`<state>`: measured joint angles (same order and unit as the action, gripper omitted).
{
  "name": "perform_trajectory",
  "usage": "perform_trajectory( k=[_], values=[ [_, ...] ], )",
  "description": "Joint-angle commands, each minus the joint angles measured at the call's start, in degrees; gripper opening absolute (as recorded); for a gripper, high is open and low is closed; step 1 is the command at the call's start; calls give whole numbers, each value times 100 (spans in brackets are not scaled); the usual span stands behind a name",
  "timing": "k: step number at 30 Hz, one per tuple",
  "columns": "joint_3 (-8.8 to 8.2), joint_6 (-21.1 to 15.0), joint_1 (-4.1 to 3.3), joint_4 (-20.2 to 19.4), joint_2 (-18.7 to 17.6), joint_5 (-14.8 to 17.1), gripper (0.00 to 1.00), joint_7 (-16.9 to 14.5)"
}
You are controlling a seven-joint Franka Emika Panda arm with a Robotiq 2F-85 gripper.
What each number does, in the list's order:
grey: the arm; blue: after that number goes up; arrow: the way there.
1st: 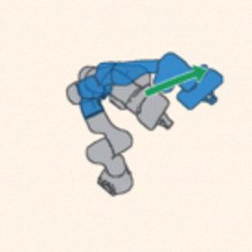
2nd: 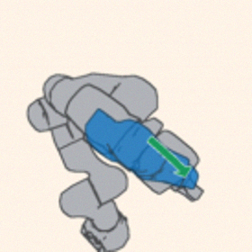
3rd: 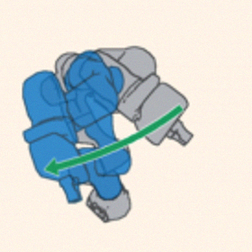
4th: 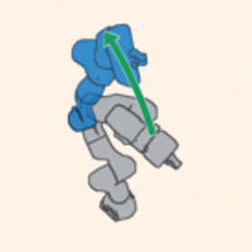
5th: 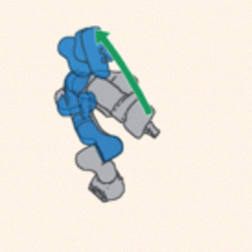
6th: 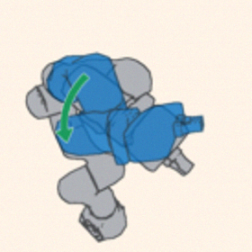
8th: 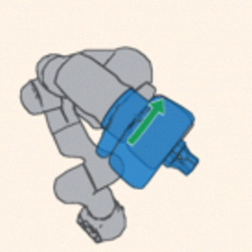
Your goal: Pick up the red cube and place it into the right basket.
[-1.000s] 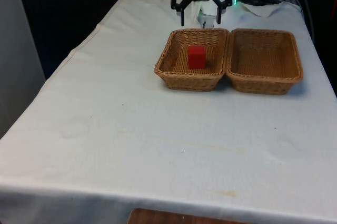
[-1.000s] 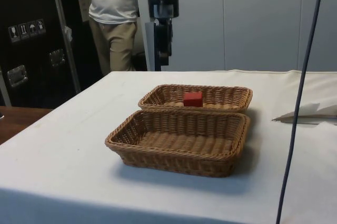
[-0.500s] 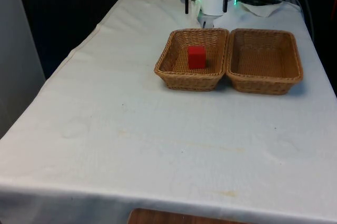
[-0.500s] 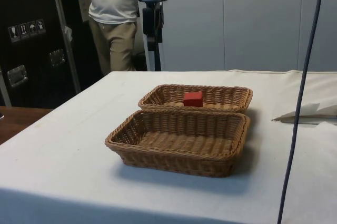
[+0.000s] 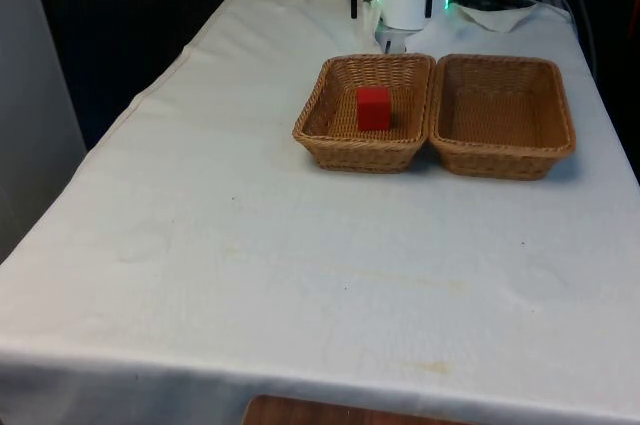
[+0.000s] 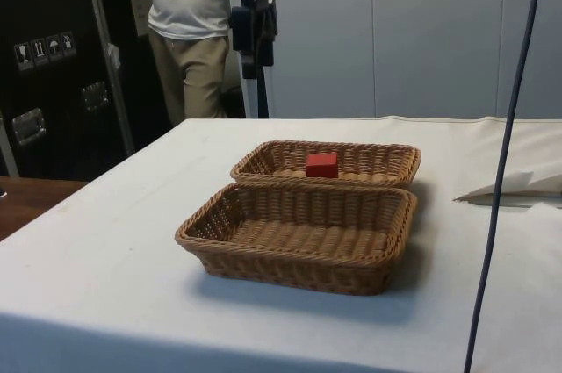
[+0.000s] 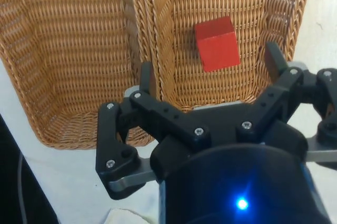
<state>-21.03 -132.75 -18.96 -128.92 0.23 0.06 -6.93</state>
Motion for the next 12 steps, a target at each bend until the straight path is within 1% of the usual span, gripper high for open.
perform_trajectory(
  k=[1,2,3,4,7,10,11,12],
  values=[
    [-6,29,6,11,6,-23,100,109],
    [-6,29,6,11,6,-23,100,143],
    [0,0,0,0,0,0,100,80],
    [-6,29,6,11,0,-23,100,183],
    [-6,23,11,11,-6,-29,100,344],
    [-6,34,11,17,-17,-34,100,441],
    [0,29,6,11,-17,-34,100,464],
    [0,0,6,0,-6,0,100,407]
  ],
)
